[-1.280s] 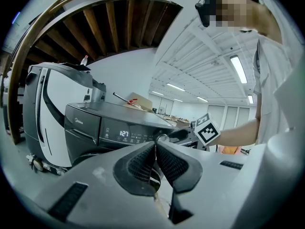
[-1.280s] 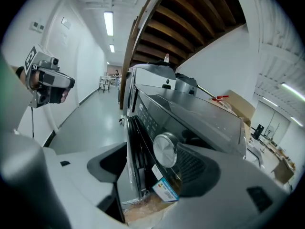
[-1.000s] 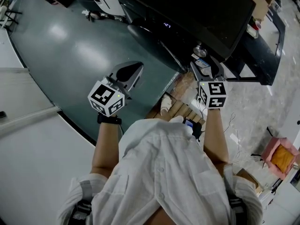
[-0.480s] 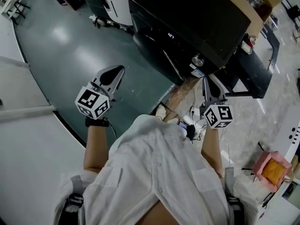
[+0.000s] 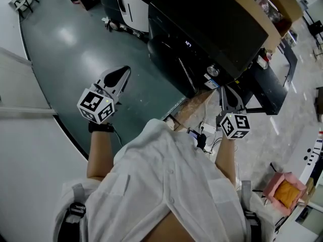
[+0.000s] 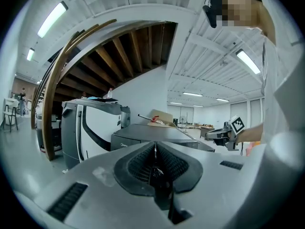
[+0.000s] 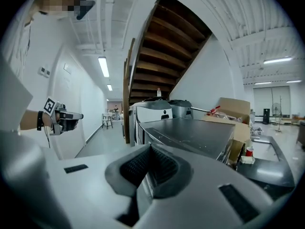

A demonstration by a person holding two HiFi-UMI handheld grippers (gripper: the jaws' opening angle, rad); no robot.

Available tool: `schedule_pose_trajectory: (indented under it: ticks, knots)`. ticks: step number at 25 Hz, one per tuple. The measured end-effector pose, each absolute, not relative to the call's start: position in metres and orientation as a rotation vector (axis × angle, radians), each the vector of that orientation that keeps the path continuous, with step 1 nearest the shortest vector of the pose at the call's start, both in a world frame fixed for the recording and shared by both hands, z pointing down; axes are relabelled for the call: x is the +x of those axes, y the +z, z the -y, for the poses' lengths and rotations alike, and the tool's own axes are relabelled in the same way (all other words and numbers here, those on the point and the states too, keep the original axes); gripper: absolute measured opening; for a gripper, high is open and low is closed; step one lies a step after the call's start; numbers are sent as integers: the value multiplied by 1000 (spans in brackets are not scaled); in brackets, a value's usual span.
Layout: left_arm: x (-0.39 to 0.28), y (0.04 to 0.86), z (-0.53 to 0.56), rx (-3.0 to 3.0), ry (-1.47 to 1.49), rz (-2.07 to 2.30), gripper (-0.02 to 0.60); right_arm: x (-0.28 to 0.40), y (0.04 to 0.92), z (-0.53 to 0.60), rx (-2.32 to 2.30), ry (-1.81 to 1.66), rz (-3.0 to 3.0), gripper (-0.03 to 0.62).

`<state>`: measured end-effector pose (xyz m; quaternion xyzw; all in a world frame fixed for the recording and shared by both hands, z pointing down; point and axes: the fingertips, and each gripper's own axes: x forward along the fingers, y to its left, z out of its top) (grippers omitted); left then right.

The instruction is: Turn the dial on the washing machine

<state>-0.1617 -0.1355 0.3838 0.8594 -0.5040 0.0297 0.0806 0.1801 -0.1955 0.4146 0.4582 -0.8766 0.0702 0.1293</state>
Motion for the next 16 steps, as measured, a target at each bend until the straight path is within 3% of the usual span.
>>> schedule_pose_trajectory:
  ticks: [16]
  knots:
    - [-153, 382, 120, 2579, 111, 1468, 17, 185, 411, 183, 1304, 175, 2523, 0]
